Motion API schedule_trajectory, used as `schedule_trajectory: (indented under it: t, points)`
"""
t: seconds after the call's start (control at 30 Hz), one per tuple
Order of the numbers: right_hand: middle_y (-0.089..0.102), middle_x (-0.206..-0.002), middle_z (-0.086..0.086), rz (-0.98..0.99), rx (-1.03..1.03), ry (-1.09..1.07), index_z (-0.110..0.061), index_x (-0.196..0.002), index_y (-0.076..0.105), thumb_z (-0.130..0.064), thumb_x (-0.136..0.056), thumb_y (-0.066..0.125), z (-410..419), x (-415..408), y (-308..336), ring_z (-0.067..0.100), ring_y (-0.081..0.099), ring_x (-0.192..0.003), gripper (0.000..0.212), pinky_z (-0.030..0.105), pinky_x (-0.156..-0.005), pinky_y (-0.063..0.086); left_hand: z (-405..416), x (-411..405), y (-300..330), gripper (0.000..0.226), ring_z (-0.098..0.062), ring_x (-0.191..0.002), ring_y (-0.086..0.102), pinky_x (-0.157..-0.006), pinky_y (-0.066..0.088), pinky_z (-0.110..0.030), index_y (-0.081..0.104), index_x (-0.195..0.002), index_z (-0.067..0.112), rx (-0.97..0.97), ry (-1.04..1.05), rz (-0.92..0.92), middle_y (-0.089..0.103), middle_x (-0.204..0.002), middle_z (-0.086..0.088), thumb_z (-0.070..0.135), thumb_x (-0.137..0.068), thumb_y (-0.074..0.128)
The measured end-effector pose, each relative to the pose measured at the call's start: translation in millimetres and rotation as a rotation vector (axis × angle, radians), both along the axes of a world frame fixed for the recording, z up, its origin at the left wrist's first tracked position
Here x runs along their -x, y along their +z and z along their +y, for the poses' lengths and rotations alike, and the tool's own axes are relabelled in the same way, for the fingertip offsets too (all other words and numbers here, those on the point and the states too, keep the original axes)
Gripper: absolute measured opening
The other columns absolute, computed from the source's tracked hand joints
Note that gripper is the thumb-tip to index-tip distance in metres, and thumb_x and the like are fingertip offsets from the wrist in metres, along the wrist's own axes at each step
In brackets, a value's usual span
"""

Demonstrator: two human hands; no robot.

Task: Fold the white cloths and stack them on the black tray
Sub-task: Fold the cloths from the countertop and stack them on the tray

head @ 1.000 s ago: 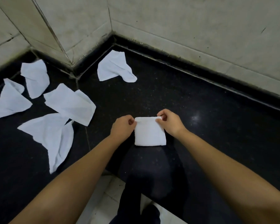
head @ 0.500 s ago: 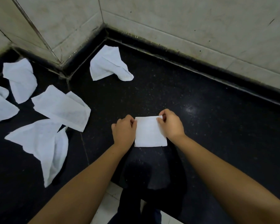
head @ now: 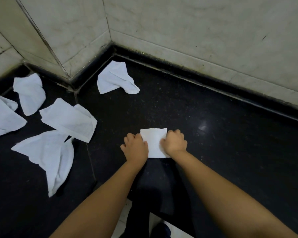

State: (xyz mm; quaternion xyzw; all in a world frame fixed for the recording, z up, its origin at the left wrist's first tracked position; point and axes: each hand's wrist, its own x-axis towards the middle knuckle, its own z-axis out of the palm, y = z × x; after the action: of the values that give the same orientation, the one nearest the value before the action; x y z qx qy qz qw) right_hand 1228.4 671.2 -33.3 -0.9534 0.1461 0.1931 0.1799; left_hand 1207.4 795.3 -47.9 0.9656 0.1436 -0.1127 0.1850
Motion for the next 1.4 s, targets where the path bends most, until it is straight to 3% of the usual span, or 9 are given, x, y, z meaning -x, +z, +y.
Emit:
schedule_trajectory:
  t: [0.2, 0.37, 0.6, 0.73, 0.9, 1.0, 1.13, 1.23, 1.4]
  points:
    - [0.063, -0.098, 0.010, 0.003, -0.821, -0.374, -0.009, -0.085, 0.059, -0.011, -0.087, 0.059, -42.8, 18.0, 35.5, 0.021, 0.059, -0.083, 0.003, 0.028, -0.064, 0.049, -3.2, 15.5, 44.4, 0.006, -0.018, -0.080, 0.056, -0.068, 0.045, -0.029, 0.051, -0.094, 0.012, 0.704, 0.132, -0.101, 0.059, -0.089, -0.005, 0.013, -0.089, 0.055]
    - [0.069, -0.094, 0.008, 0.078, -1.219, -0.634, -0.007, -0.095, 0.064, -0.006, -0.085, 0.065, -103.9, 64.3, 66.6, 0.021, 0.066, -0.083, 0.010, 0.033, -0.064, 0.055, -47.0, 45.1, 80.0, 0.056, -0.018, -0.095, 0.061, -0.085, 0.051, -0.034, 0.035, -0.139, 0.017, 0.915, 0.104, -0.071, 0.062, -0.103, -0.005, 0.006, -0.088, 0.057]
    - [0.073, -0.087, 0.008, 0.027, -1.412, -0.918, -0.005, -0.101, 0.063, -0.005, -0.085, 0.064, -192.5, 173.4, 80.4, 0.020, 0.072, -0.073, 0.016, 0.032, -0.063, 0.060, -138.2, 93.0, 99.0, 0.061, -0.022, -0.109, 0.060, -0.097, 0.049, -0.039, 0.033, -0.144, 0.015, 0.941, -0.107, 0.081, 0.061, -0.124, -0.009, 0.007, -0.088, 0.057]
    - [0.069, -0.098, 0.010, -0.289, -1.379, -1.063, -0.008, -0.109, 0.062, -0.006, -0.087, 0.061, -238.9, 263.2, 84.6, 0.022, 0.067, -0.086, 0.022, 0.036, -0.071, 0.059, -207.5, 131.1, 101.5, 0.061, -0.023, -0.105, 0.059, -0.087, 0.050, -0.034, 0.033, -0.143, 0.006, 1.012, -0.261, 0.377, 0.059, -0.127, -0.014, -0.001, -0.087, 0.057]
    - [0.069, -0.107, 0.013, -0.590, -1.309, -1.233, -0.006, -0.113, 0.062, -0.007, -0.089, 0.059, -288.1, 392.7, 80.4, 0.026, 0.067, -0.095, 0.023, 0.044, -0.086, 0.054, -287.0, 211.7, 103.7, 0.027, -0.015, -0.077, 0.062, -0.073, 0.052, -0.025, 0.060, -0.113, 0.006, 1.005, -0.479, 0.831, 0.067, -0.086, -0.004, -0.003, -0.089, 0.055]
    - [0.069, -0.101, 0.009, -0.670, -1.250, -1.350, -0.009, -0.106, 0.064, -0.008, -0.089, 0.061, -310.6, 466.7, 74.3, 0.021, 0.067, -0.087, 0.017, 0.036, -0.074, 0.058, -330.3, 266.7, 102.8, 0.018, -0.012, -0.074, 0.061, -0.074, 0.051, -0.027, 0.061, -0.095, 0.015, 0.906, -0.629, 0.901, 0.067, -0.079, 0.000, -0.001, -0.089, 0.055]
    - [0.074, -0.085, 0.004, -0.791, -1.241, -1.448, -0.009, -0.101, 0.064, -0.007, -0.088, 0.061, -352.0, 559.3, 70.5, 0.015, 0.070, -0.073, 0.014, 0.030, -0.065, 0.060, -398.3, 340.6, 102.1, 0.020, -0.008, -0.066, 0.064, -0.065, 0.055, -0.026, 0.059, -0.099, 0.017, 0.821, -0.777, 0.964, 0.067, -0.082, 0.001, 0.001, -0.088, 0.057]
    - [0.072, -0.099, 0.012, -0.880, -1.258, -1.460, -0.003, -0.113, 0.062, -0.003, -0.088, 0.059, -400.0, 628.2, 73.7, 0.021, 0.071, -0.081, 0.025, 0.037, -0.067, 0.061, -461.2, 402.6, 105.4, 0.018, -0.006, -0.059, 0.065, -0.057, 0.054, -0.023, 0.062, -0.090, 0.019, 0.795, -0.851, 0.994, 0.070, -0.069, 0.006, 0.001, -0.087, 0.058]
    - [0.075, -0.072, 0.005, -0.961, -1.201, -1.474, -0.004, -0.094, 0.063, 0.000, -0.091, 0.053, -493.2, 741.3, 104.4, 0.015, 0.072, -0.063, 0.011, 0.031, -0.055, 0.059, -568.2, 514.6, 124.3, 0.018, -0.001, -0.045, 0.061, -0.057, 0.053, -0.021, 0.060, -0.088, 0.019, 0.815, -0.924, 1.035, 0.067, -0.054, 0.009, 0.001, -0.088, 0.056]
